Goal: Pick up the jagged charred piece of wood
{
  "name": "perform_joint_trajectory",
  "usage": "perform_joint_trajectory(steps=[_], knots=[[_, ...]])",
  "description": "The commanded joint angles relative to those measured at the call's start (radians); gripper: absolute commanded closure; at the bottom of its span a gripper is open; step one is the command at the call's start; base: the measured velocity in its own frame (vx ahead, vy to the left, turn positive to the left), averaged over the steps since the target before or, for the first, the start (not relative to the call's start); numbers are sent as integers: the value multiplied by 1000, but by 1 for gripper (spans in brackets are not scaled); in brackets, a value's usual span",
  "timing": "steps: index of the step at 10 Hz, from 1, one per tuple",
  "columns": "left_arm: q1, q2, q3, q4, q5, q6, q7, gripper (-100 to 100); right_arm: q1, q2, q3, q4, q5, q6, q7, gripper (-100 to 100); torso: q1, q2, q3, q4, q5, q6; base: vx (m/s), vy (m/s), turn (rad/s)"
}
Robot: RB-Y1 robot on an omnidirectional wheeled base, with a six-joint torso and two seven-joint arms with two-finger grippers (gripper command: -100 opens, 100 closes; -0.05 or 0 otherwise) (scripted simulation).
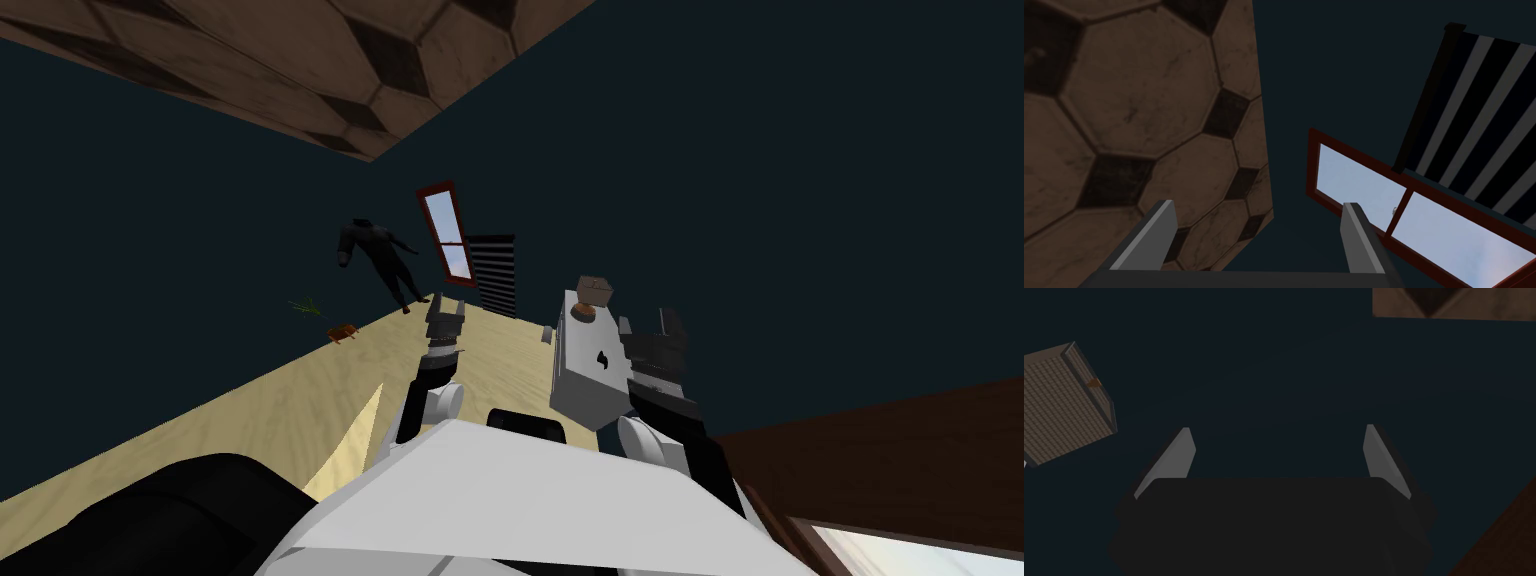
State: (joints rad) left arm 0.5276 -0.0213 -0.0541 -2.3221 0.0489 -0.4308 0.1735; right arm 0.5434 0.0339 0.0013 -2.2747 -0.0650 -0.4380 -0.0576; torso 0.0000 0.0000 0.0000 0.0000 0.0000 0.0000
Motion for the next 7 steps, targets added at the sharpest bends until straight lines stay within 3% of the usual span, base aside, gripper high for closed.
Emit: perform_joint_trajectory(steps=[1,4,7], knots=[[0,0,0,0,0,0,0,0,6,-30,-7,3,-2,10,-3,-100,0,0,0,0,0,0,6,24,-16],[0,0,0,0,0,0,0,0,30,-101,-38,16,-13,50,-17,-100,4,0,0,0,1,0,5,73,-33],[0,0,0,0,0,0,0,0,65,-165,-88,40,-34,122,-44,-100,6,-2,-1,0,1,0,32,99,-54]])
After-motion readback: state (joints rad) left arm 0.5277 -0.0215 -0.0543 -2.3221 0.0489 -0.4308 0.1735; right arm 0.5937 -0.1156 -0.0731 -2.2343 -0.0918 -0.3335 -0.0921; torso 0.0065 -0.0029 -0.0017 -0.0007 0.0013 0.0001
